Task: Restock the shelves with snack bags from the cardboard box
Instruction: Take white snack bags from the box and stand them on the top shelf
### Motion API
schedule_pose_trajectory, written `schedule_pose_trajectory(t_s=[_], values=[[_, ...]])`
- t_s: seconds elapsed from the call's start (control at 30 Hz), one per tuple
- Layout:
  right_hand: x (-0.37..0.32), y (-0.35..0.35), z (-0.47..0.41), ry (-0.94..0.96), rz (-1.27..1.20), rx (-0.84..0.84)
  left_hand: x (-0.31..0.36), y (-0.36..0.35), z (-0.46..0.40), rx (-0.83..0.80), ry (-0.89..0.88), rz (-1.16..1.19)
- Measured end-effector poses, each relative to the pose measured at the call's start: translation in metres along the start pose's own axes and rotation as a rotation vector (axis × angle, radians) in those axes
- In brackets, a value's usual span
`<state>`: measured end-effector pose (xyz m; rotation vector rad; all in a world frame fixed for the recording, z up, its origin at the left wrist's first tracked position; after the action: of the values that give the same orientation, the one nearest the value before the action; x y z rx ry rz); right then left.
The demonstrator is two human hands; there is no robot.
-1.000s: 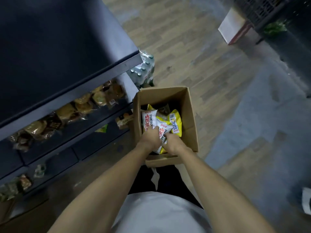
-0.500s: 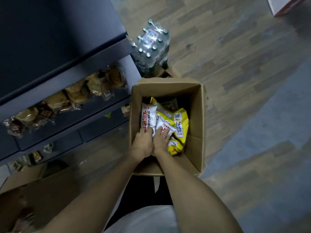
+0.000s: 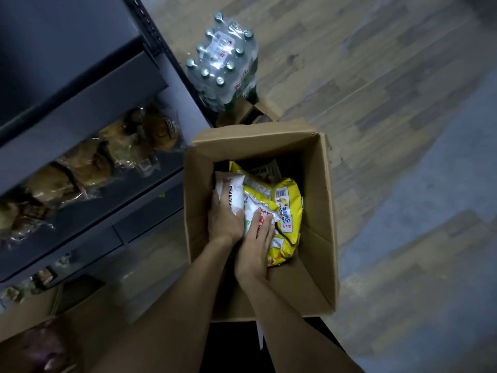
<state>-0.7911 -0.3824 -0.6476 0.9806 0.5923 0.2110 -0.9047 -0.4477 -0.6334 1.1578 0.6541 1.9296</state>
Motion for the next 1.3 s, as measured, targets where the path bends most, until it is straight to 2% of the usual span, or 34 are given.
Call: schedule_pose_trajectory(t_s=[0.13,0.23,0.33,0.47,0.53,0.67,0.83,0.93,1.07,1.3], values=[[0.003,0.007,-0.007,0.006,-0.061,-0.017,0.002,-0.001,-0.009,-0.048,-0.017,0.075],[0.0,0.011,-0.011,-0.03,-0.075,0.002,-0.001,0.005,-0.014,-0.086,-0.008,0.025],[-0.002,0.017,-0.014,-0.128,-0.075,0.01,0.007,0.013,-0.007,-0.033,-0.056,-0.028],[-0.007,0.032,-0.021,-0.299,-0.085,-0.127,0.036,0.032,0.013,0.044,-0.195,-0.096],[-0.009,0.038,-0.017,-0.31,-0.017,-0.251,0.048,0.052,0.022,0.092,-0.233,-0.124],[-0.031,0.061,-0.001,-0.126,0.084,-0.397,0.063,0.089,0.037,0.095,-0.269,-0.109],[-0.055,0.116,0.013,0.066,0.046,-0.218,0.085,0.118,0.058,0.034,-0.412,-0.062],[-0.06,0.15,0.024,0.161,-0.009,-0.054,0.09,0.135,0.065,0.089,-0.417,-0.082],[-0.068,0.194,0.039,0.17,-0.059,0.099,0.103,0.163,0.085,0.172,-0.455,-0.049],[-0.092,0.268,0.058,0.315,-0.21,0.248,0.117,0.204,0.13,0.299,-0.481,-0.03]])
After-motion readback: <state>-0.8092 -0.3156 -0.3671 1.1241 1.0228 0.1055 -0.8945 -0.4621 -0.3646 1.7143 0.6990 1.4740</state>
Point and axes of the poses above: each hand's wrist, its own z-axis away from the middle knuckle, its own y-axis out of the back of the hand, x = y × z, the point moved 10 cm from there along -z, towards the middle knuckle, and after that the axes turned 15 degrees about x, right-handed, at the moved point
